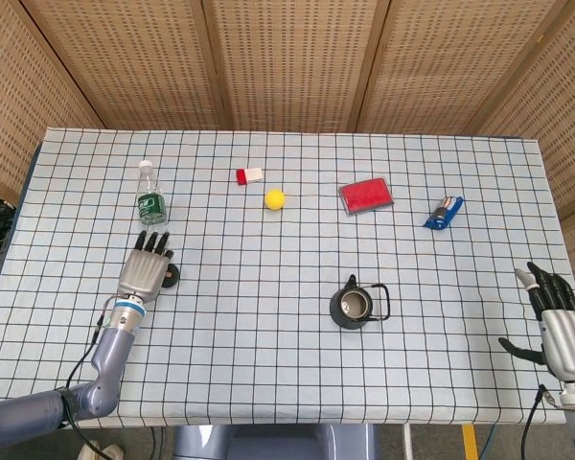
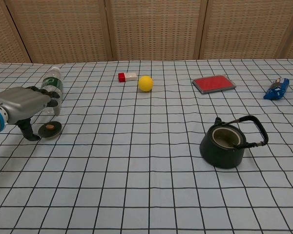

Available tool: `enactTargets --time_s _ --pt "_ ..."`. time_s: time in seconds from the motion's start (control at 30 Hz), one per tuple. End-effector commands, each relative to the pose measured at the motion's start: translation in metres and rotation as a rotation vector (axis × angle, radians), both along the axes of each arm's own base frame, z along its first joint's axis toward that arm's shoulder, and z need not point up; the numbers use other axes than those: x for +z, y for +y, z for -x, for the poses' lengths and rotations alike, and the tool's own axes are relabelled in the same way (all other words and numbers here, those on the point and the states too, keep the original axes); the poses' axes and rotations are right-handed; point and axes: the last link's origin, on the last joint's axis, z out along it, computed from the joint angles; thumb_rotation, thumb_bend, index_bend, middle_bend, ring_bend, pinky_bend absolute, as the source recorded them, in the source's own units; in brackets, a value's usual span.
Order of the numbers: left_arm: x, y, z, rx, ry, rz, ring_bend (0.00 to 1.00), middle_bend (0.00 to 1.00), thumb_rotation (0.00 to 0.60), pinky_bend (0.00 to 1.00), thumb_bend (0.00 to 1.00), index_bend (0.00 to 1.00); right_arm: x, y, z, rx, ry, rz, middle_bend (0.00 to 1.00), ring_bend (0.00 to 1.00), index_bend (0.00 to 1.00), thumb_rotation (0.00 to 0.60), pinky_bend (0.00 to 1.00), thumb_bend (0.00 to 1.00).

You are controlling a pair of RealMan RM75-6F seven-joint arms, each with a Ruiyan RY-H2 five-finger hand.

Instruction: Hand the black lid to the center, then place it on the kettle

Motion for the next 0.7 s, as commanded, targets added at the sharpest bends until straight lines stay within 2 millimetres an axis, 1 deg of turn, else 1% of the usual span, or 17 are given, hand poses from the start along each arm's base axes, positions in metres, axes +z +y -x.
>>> enactTargets --time_s 0.03,0.27,0.33,0.5,0.6,0.7 --pt "-0.0038 0.0008 0.0005 0.004 0.011 0.006 0.0 0.0 0.6 0.0 0.24 0.27 0.0002 0.0 0.0 0.0 -0.001 0.0 0.0 0.0 0.07 0.6 0.0 0.11" --pt "-0.0086 0.0009 0.0013 0.004 0.027 0.015 0.0 0.0 0.6 0.0 0.24 0.29 0.0004 0.0003 -0.0002 0.001 -0.004 0.0 0.0 0.0 0.08 0.6 0.0 0.11" --pt "-0.0103 0.0006 0.0004 0.002 0.023 0.017 0.0 0.0 0.6 0.0 0.26 0.32 0.0004 0.0006 -0.0007 0.005 -0.004 0.001 0.0 0.0 0.08 0.6 0.0 0.11" --pt "-0.0118 -0.0012 -0.0019 -0.014 0.014 0.018 0.0 0.0 0.6 0.0 0.36 0.45 0.0012 0.0012 -0.0015 0.013 -0.009 0.007 0.0 0.0 0.09 0.6 0.0 0.11" --pt "-0.0102 -0.0016 -0.0032 -0.02 0.001 0.012 0.0 0.0 0.6 0.0 0.37 0.49 0.0018 0.0015 -0.0013 0.012 -0.011 0.008 0.0 0.0 0.09 0.6 0.0 0.11" --pt "-0.0059 -0.0026 -0.0064 -0.034 -0.013 0.005 0.0 0.0 0.6 0.0 0.37 0.5 0.0028 0.0019 -0.0016 0.015 -0.014 0.011 0.0 0.0 0.09 0.6 0.0 0.11"
